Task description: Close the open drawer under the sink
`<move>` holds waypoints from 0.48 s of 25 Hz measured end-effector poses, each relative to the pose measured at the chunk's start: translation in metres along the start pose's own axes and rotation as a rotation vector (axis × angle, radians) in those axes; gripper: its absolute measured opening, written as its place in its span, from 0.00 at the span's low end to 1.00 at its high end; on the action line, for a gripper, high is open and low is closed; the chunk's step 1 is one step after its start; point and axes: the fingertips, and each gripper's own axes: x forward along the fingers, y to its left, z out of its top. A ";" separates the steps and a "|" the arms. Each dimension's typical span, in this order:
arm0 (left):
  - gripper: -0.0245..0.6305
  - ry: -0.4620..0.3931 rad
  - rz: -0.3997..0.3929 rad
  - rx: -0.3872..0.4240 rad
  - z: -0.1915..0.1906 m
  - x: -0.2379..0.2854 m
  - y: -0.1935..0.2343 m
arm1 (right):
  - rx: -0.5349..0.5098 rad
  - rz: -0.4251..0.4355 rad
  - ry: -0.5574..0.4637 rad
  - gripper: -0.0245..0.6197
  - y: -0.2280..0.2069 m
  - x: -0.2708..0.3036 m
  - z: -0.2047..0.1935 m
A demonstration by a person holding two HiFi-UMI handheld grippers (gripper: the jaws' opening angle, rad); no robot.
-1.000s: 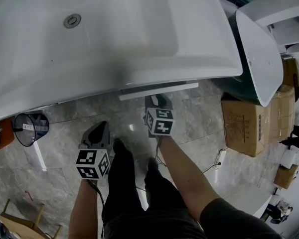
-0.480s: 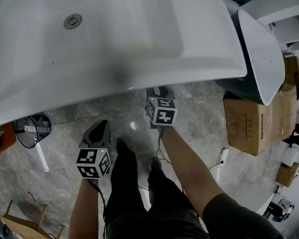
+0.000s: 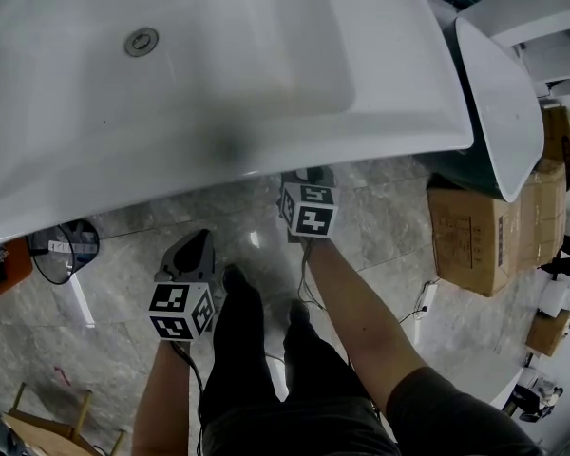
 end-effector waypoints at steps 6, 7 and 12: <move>0.06 -0.005 0.001 0.004 -0.003 -0.005 -0.004 | -0.008 -0.041 0.023 0.26 0.000 -0.002 -0.003; 0.06 -0.006 0.002 0.001 -0.003 -0.006 -0.005 | -0.010 -0.045 0.036 0.26 0.000 -0.002 -0.004; 0.06 -0.007 0.001 0.000 -0.010 -0.014 -0.019 | 0.026 -0.015 0.086 0.29 0.000 -0.012 -0.017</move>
